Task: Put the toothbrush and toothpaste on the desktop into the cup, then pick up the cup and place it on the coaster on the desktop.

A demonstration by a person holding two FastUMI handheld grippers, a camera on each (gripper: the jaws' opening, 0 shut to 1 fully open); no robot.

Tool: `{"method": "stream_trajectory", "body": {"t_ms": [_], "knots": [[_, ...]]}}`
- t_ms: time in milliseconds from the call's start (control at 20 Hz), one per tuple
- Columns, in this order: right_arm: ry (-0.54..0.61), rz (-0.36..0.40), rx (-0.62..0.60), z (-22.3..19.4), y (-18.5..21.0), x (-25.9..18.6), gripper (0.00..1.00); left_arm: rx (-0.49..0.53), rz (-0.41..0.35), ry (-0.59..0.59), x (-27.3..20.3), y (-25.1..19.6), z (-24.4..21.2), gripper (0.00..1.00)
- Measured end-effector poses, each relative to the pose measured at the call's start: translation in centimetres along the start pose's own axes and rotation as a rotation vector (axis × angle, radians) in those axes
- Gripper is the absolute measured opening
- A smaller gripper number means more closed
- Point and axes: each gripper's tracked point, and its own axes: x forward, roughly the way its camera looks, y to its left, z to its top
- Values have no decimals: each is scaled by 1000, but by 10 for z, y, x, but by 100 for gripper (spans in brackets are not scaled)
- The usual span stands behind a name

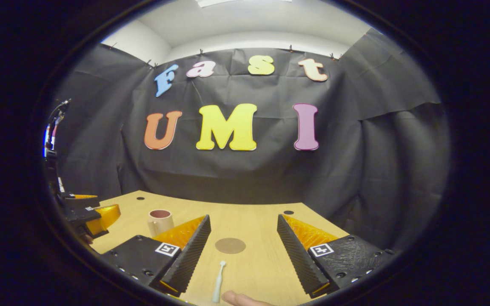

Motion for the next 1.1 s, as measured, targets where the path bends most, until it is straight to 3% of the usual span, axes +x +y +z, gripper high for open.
{"method": "stream_trajectory", "body": {"t_ms": [250,600,850,1100], "knots": [[39,7,-47,-22,8,2,95,-17,-45,208,2,-13,-63,98],[140,41,-50,-60,16,5,95,-13,-127,404,-8,-40,-114,99],[154,47,-50,-65,15,5,95,54,-110,531,-17,-36,-138,97],[160,48,-38,-67,12,4,95,24,-123,609,-21,-38,-149,88]]}}
